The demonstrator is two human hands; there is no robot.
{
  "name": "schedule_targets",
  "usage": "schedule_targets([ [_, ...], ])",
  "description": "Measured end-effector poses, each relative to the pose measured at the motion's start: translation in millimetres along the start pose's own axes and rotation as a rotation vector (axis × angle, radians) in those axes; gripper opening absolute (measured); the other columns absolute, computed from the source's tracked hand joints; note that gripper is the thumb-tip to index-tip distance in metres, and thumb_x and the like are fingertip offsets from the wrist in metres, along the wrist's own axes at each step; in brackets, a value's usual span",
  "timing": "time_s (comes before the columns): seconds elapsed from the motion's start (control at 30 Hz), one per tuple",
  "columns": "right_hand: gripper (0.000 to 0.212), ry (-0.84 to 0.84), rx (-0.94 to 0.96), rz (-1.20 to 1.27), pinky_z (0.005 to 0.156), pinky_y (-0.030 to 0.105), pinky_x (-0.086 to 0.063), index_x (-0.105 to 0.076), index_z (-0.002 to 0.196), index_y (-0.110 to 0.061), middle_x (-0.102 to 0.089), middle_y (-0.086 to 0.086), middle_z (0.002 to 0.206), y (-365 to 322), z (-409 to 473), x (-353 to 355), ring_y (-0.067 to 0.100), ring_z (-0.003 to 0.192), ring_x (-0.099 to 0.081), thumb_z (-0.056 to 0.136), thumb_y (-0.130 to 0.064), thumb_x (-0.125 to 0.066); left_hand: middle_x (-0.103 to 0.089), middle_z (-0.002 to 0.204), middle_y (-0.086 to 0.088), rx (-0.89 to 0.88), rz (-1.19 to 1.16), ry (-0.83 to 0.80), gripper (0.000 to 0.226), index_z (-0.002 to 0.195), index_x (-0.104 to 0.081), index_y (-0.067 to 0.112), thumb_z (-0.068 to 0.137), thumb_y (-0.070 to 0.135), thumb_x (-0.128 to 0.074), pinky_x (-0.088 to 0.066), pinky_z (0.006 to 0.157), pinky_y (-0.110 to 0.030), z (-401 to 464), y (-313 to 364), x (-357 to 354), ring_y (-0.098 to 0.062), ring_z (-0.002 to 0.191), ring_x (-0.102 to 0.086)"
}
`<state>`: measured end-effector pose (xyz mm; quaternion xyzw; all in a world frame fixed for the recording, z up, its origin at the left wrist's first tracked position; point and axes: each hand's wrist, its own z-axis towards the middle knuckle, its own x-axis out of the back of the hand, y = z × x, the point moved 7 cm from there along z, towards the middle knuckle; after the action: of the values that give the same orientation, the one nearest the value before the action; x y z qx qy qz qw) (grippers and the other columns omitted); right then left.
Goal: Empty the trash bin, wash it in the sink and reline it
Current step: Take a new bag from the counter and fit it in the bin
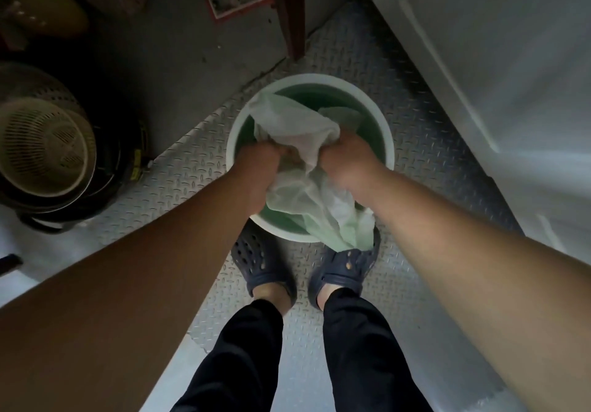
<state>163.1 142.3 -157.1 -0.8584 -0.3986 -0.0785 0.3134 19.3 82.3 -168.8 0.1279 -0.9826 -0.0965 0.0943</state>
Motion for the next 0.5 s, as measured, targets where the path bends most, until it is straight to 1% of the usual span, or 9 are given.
schedule_targets([
  [0.03,0.026,-0.009,-0.016,-0.023,0.07,0.025,-0.043,-0.055,0.081,-0.026,-0.059,-0.007,0.082,2,2,-2,0.013,0.079,-0.059,0.102,-0.019,-0.042,-0.067,0.124,-0.018,0.005,0.024,0.018,0.044,0.129,-0.061,0.008,0.087,0.022,-0.067,-0.05,0.103,-0.05,1,0,1,-0.038,0.114,-0.063],
  [0.1,0.023,-0.022,-0.075,-0.071,0.076,0.033,-0.049,-0.063,0.097,-0.009,-0.065,0.007,0.097,7,3,-3,0.029,0.097,-0.063,0.101,-0.013,-0.041,-0.068,0.119,-0.017,-0.026,0.089,-0.012,0.043,0.125,-0.062,0.006,0.085,0.021,-0.07,-0.052,0.101,-0.049,-1,2,-2,-0.036,0.109,-0.064],
  [0.13,0.023,-0.017,-0.12,-0.068,0.075,0.035,-0.051,-0.063,0.098,-0.004,-0.066,0.011,0.097,10,3,-2,0.032,0.1,-0.065,0.1,-0.013,-0.043,-0.068,0.117,-0.016,-0.051,0.139,-0.001,0.041,0.123,-0.063,0.007,0.086,0.022,-0.07,-0.053,0.1,-0.047,-2,5,-1,-0.035,0.106,-0.065],
  [0.2,0.019,0.024,-0.143,-0.017,0.058,0.028,-0.049,-0.064,0.083,-0.012,-0.067,0.004,0.081,12,-2,7,0.025,0.083,-0.068,0.094,-0.022,-0.053,-0.07,0.11,-0.011,-0.168,0.253,-0.01,0.033,0.115,-0.067,0.014,0.084,0.024,-0.07,-0.056,0.093,-0.044,-15,16,0,-0.031,0.101,-0.066],
  [0.27,0.012,0.064,-0.078,0.002,0.05,0.022,-0.043,-0.065,0.08,-0.018,-0.067,0.0,0.075,11,-10,20,0.016,0.071,-0.066,0.086,-0.028,-0.062,-0.073,0.101,-0.003,-0.303,0.369,-0.038,0.03,0.101,-0.07,0.027,0.072,0.033,-0.076,-0.057,0.084,-0.039,-31,25,9,-0.024,0.095,-0.068],
  [0.3,0.008,0.083,-0.049,-0.003,0.049,0.02,-0.044,-0.064,0.081,-0.02,-0.066,-0.002,0.076,11,-15,29,0.014,0.069,-0.065,0.082,-0.028,-0.063,-0.074,0.099,0.002,-0.336,0.391,-0.02,0.029,0.098,-0.069,0.03,0.071,0.035,-0.079,-0.057,0.081,-0.036,-39,27,19,-0.021,0.094,-0.069],
  [0.33,0.007,0.11,-0.036,-0.005,0.049,0.02,-0.045,-0.063,0.081,-0.022,-0.066,-0.004,0.078,14,-21,38,0.012,0.068,-0.065,0.078,-0.028,-0.065,-0.074,0.099,0.004,-0.351,0.401,0.017,0.028,0.1,-0.07,0.031,0.074,0.034,-0.08,-0.057,0.079,-0.034,-45,27,32,-0.019,0.094,-0.07],
  [0.4,0.015,0.165,-0.058,0.039,0.053,0.022,-0.05,-0.06,0.085,-0.026,-0.065,-0.008,0.082,23,-30,56,0.013,0.07,-0.066,0.073,-0.027,-0.069,-0.073,0.104,0.002,-0.351,0.414,0.109,0.035,0.113,-0.069,0.027,0.079,0.025,-0.08,-0.057,0.082,-0.036,-49,20,60,-0.019,0.096,-0.069],
  [0.5,0.024,0.207,-0.11,0.113,0.067,0.035,-0.061,-0.062,0.086,-0.029,-0.068,-0.009,0.084,39,-37,74,0.017,0.075,-0.069,0.066,-0.03,-0.075,-0.073,0.108,-0.004,-0.319,0.456,0.186,0.042,0.12,-0.067,0.02,0.08,0.023,-0.08,-0.058,0.087,-0.044,-48,8,92,-0.026,0.096,-0.069],
])
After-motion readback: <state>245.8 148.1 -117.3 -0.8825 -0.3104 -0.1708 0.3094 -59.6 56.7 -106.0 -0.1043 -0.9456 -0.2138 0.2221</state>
